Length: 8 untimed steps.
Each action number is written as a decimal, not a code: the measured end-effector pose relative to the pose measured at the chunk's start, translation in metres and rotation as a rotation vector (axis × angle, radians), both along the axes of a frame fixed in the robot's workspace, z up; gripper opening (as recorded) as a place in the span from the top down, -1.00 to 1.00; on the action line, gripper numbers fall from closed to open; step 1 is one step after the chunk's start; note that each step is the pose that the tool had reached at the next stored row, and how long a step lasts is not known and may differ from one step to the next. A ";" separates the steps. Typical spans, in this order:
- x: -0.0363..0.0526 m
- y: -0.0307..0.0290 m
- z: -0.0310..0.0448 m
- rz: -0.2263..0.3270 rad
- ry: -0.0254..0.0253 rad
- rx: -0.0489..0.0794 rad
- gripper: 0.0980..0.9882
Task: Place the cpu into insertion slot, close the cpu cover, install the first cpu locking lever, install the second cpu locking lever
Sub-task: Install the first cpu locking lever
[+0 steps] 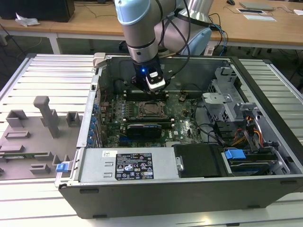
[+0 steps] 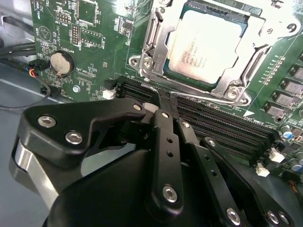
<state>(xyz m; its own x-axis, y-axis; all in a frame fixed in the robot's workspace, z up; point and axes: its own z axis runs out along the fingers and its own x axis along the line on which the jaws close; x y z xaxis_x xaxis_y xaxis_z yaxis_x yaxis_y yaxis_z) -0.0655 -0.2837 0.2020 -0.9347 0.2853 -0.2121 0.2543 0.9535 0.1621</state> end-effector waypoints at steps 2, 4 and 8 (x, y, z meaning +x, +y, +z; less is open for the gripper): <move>-0.0001 0.0000 -0.0004 -0.008 0.0001 -0.001 0.98; -0.0002 0.0000 -0.0012 -0.019 0.0001 -0.003 0.98; -0.0002 0.0000 -0.0027 -0.035 0.0001 -0.004 0.98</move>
<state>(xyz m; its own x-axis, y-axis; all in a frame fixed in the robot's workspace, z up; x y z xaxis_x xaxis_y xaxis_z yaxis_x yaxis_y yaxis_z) -0.0657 -0.2837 0.1993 -0.9242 0.3170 -0.2131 0.2874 0.9446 0.1586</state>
